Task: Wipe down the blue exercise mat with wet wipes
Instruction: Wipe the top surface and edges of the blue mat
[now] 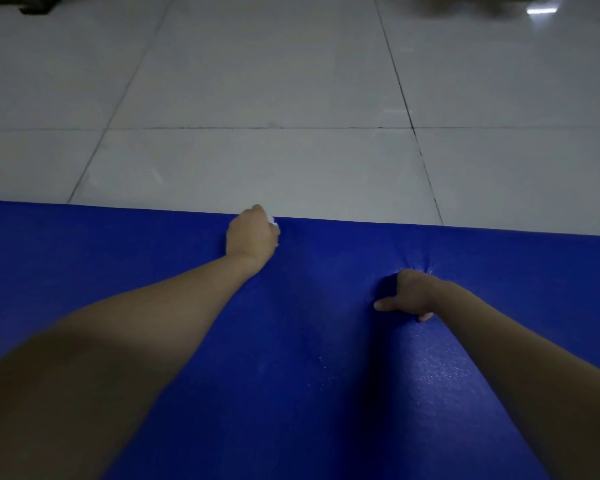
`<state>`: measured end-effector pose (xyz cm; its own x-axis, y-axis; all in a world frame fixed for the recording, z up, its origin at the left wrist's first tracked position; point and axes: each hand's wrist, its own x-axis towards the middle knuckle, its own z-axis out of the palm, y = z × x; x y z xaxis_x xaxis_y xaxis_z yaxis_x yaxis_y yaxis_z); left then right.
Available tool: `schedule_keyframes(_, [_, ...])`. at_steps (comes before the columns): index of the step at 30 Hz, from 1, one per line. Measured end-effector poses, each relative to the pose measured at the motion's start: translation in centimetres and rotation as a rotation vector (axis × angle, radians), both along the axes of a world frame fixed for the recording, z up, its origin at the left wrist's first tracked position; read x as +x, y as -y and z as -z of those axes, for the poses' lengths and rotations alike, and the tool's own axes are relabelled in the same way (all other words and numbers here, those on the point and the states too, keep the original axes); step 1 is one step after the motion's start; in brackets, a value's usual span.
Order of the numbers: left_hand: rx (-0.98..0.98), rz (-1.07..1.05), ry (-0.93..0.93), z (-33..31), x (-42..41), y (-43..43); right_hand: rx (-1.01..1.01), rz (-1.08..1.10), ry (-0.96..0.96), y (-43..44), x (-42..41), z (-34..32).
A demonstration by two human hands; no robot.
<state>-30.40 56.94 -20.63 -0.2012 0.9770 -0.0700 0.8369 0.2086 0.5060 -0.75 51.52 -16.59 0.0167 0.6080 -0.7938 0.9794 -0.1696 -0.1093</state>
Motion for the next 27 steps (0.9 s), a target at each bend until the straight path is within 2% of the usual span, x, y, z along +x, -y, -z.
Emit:
schedule_keyframes(8, [0.0,0.24,0.17,-0.8,13.4,3.0,-0.06,0.059,-0.065,-0.2,-0.2,-0.5])
schedule_keyframes(12, [0.036,0.446,-0.045,-1.3,13.0,3.3,-0.093,0.098,-0.061,-0.8,-0.6,-0.7])
schedule_keyframes(14, [0.06,0.478,-0.119,-1.2,11.0,3.1,-0.094,0.117,-0.045,-1.0,-0.7,-0.8])
schedule_keyframes(23, [0.089,0.082,-0.213,-0.3,-4.7,4.2,-0.061,0.127,-0.047,-0.7,-0.6,-0.8])
schedule_keyframes(27, [0.116,0.0,-0.182,0.4,-4.3,4.7,0.003,0.096,-0.042,0.0,-0.1,-0.2])
